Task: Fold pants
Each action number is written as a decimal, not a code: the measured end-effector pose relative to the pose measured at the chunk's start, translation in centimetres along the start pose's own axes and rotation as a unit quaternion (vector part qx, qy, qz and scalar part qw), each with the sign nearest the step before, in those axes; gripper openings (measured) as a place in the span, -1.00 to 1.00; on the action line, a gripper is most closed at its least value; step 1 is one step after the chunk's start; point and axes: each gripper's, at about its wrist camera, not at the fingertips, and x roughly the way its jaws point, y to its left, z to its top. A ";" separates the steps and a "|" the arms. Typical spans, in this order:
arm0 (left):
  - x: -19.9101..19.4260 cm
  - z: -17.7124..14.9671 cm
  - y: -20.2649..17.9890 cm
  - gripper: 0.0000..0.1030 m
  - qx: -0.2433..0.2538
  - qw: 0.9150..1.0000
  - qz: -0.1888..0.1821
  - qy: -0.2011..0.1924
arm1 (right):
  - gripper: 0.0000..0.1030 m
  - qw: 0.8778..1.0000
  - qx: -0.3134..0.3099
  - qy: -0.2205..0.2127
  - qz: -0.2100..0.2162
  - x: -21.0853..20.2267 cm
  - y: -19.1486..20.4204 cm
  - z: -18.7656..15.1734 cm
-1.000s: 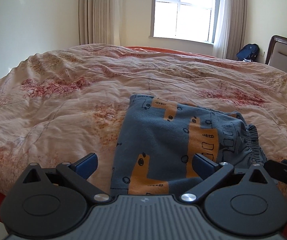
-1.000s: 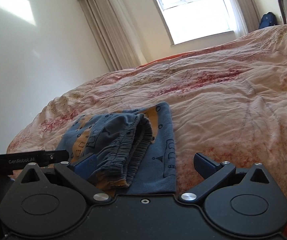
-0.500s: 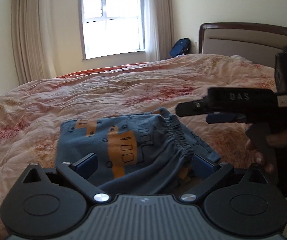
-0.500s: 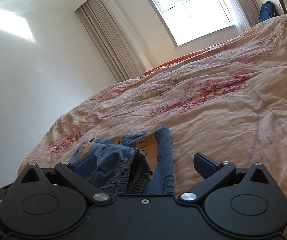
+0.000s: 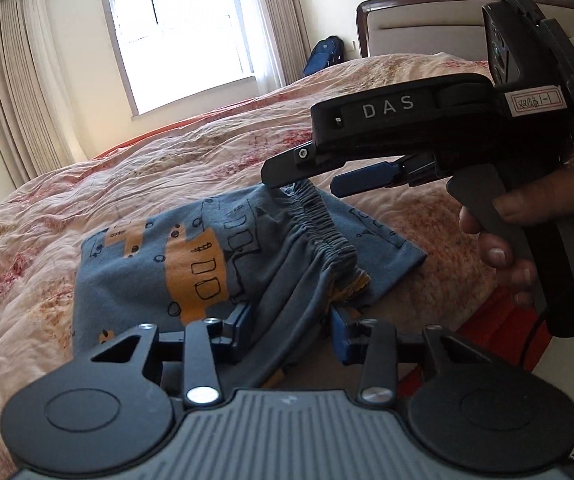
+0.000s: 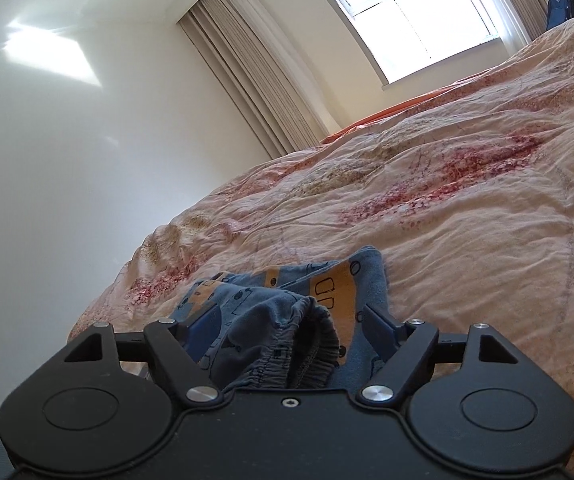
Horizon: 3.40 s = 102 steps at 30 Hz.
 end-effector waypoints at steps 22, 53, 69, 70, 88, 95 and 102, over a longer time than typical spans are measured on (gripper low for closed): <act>-1.2 1.3 2.9 -0.86 -0.076 0.997 -0.035 0.000 | -0.73 0.999 0.031 -0.041 -0.019 -0.8 0.1 -0.1; 1.4 1.0 11.1 0.99 -0.266 0.951 0.153 0.023 | 0.99 0.970 -0.170 -0.022 -0.169 0.9 4.6 -2.2; 0.6 -2.2 11.1 0.99 -0.284 0.948 0.144 0.010 | 0.99 0.964 -0.175 -0.025 -0.197 -2.2 3.1 -4.9; 0.4 -1.8 10.9 0.99 -0.277 0.949 0.151 0.000 | 0.99 0.963 -0.181 -0.036 -0.196 -2.3 3.5 -4.6; 5.9 -0.2 13.6 1.00 -0.264 0.954 0.143 -0.019 | 0.99 0.940 -0.216 -0.035 -0.262 5.0 0.3 -1.0; 3.0 -0.1 13.3 0.99 -0.277 0.951 0.138 -0.016 | 0.99 0.948 -0.215 -0.068 -0.226 1.6 3.2 -1.4; 0.7 -2.9 12.4 0.99 -0.279 0.951 0.135 0.010 | 0.99 0.950 -0.215 0.004 -0.226 -1.1 3.9 -4.9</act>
